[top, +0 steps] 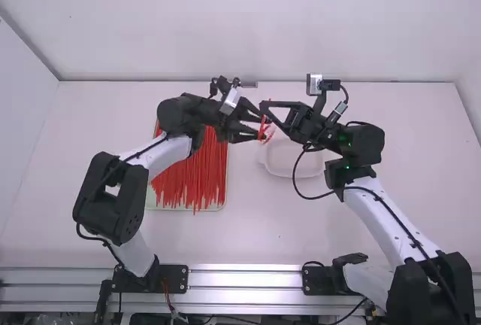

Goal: Fasten the cable tie

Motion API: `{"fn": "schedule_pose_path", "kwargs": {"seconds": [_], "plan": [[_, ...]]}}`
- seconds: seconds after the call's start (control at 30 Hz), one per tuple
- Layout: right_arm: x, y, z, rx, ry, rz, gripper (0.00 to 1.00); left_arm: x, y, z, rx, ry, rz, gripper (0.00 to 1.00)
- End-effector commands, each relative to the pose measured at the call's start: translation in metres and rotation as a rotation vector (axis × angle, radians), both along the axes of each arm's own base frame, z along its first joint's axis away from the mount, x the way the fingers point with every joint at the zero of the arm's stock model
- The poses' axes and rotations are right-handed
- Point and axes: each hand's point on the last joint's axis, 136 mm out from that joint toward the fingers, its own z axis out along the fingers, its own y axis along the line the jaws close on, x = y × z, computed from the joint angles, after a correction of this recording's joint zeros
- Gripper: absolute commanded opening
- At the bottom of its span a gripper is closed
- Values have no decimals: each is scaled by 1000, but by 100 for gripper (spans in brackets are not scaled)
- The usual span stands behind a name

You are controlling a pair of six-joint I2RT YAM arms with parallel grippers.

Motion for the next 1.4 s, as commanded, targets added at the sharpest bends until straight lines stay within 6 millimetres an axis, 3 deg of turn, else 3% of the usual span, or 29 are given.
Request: {"fn": "schedule_pose_path", "kwargs": {"seconds": [0.0,0.17,0.33,0.4,0.5,0.83,1.37], "plan": [[-4,-2,18,16,-51,-7,0,-3,-2,4,4,-33,-20,57],[-4,-3,20,25,-45,-10,0,-4,-2,4,1,-42,-20,75],[-3,-3,20,26,-45,-13,0,-3,-2,4,-1,-37,-17,73],[-3,-3,20,26,-45,-13,0,-1,-2,6,-16,-29,-3,60],[-3,-3,20,26,-45,-13,0,1,-3,8,-28,-25,8,3],[6,-11,24,49,-42,-64,0,1,-3,0,-20,12,13,2],[12,-29,33,87,-28,-100,0,-4,2,-44,-19,50,50,2]]}}
